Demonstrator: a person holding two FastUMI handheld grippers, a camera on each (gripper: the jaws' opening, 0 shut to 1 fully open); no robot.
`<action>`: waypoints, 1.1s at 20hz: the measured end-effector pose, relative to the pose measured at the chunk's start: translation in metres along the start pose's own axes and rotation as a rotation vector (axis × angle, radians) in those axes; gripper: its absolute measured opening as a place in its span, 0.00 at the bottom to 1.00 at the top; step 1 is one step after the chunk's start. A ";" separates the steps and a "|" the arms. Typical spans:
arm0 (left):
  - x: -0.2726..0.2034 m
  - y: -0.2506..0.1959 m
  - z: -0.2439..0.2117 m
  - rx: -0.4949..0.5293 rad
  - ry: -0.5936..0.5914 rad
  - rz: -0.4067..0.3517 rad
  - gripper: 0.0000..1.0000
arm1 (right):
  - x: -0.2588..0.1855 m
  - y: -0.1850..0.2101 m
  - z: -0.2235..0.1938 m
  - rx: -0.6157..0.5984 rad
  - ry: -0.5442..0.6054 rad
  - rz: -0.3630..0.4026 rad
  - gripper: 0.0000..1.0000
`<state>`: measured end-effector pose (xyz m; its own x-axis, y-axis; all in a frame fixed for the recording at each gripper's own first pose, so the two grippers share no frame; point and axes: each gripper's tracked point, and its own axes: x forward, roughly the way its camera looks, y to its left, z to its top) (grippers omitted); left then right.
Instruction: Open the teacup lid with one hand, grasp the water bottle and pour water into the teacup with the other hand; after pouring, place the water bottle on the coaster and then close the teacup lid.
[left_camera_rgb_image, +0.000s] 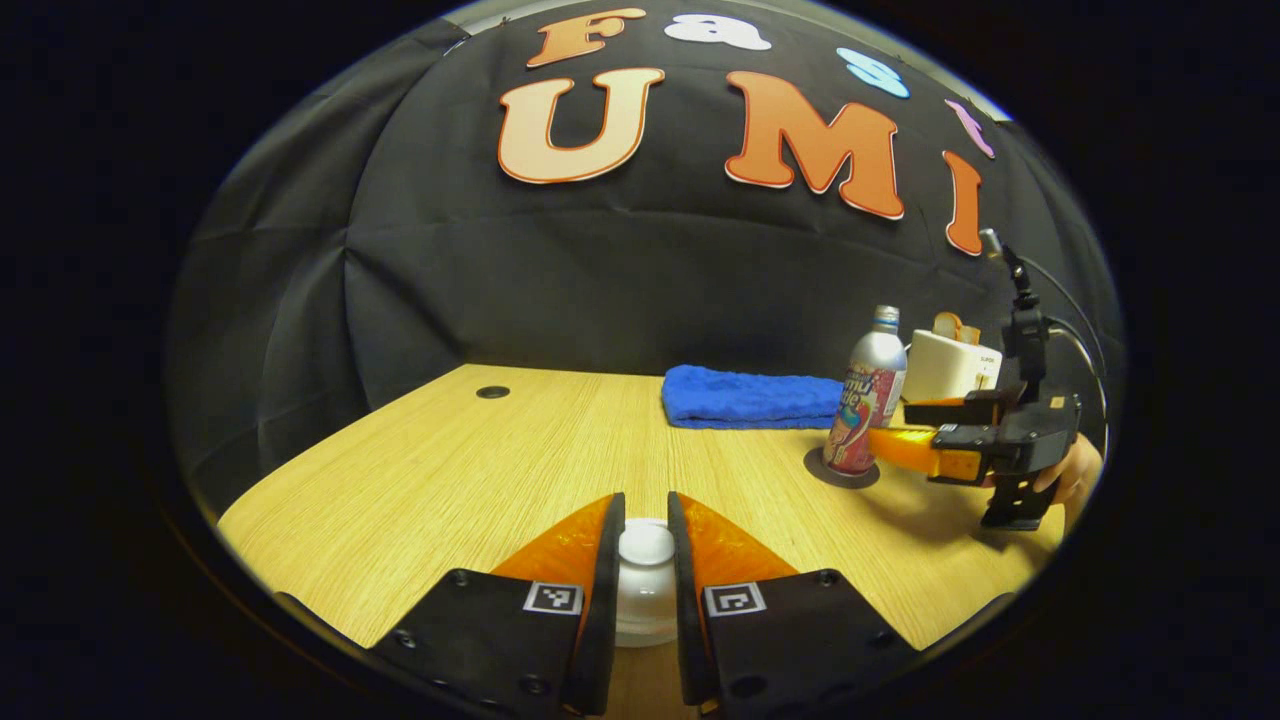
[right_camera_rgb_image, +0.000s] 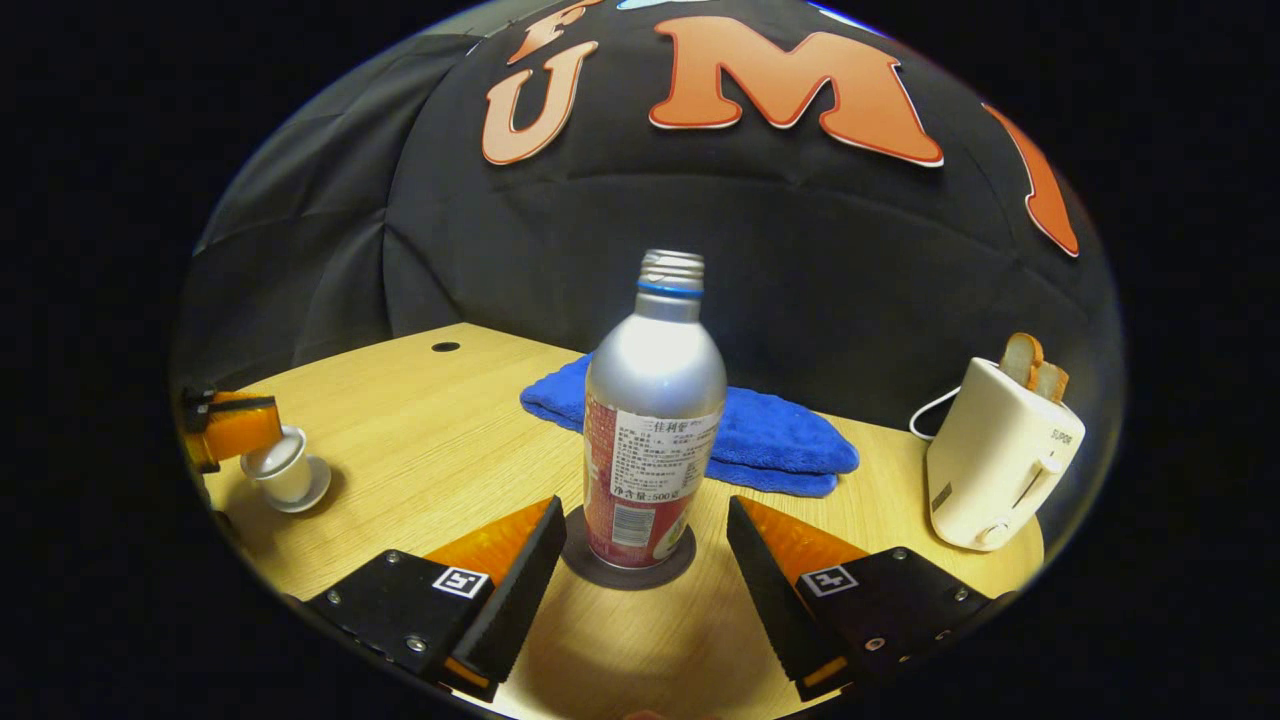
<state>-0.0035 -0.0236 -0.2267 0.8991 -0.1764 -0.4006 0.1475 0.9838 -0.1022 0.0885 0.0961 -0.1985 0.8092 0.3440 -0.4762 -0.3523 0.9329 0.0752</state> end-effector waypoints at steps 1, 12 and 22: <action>-0.001 -0.001 0.006 0.005 -0.026 -0.002 0.30 | -0.006 0.000 0.003 -0.001 -0.010 0.002 0.98; -0.015 -0.006 0.040 0.033 -0.114 0.018 0.64 | -0.073 -0.005 0.044 0.000 -0.138 -0.047 0.98; -0.063 -0.041 0.135 0.056 -0.342 0.034 1.00 | -0.149 -0.008 0.099 -0.031 -0.335 -0.134 0.97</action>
<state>-0.0105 -0.0489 -0.0745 0.9885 -0.1318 -0.0739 0.1291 0.9908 -0.0400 0.0176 0.0481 -0.0413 0.9566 0.2395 -0.1662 -0.2425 0.9701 0.0023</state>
